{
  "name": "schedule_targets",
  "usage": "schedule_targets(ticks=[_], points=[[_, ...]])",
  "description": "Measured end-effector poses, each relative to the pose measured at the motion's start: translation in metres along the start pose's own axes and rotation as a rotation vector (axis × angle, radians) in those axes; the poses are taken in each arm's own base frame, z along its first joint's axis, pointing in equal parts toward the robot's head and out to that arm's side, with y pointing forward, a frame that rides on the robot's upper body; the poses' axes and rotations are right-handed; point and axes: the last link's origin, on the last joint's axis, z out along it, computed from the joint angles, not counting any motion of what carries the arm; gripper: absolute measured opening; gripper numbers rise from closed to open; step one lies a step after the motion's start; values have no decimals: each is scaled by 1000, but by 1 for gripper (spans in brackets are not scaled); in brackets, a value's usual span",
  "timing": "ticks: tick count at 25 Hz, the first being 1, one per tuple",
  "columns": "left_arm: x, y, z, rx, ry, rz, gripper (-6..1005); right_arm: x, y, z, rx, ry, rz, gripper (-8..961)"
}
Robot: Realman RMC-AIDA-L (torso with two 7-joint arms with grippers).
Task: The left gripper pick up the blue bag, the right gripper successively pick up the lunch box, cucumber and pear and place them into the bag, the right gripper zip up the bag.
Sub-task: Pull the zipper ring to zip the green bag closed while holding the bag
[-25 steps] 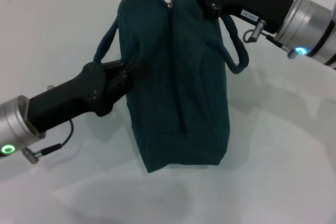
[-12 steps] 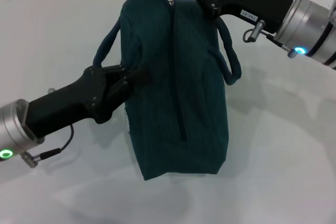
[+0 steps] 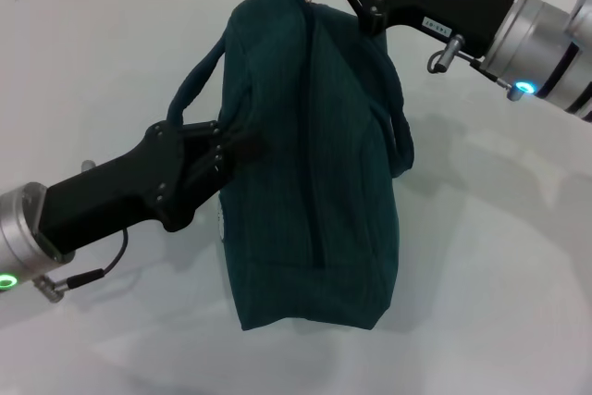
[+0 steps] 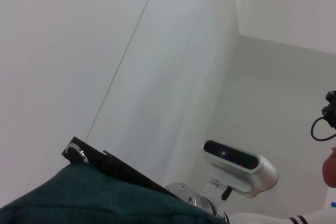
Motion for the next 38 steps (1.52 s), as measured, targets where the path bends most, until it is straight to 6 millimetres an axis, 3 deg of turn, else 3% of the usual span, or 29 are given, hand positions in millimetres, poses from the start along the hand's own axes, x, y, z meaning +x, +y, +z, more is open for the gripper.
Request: schedule_targets(ticks=[38], points=[[4,-2,-8,52,44,18,55,22,-11,-10,95,116,5,0]])
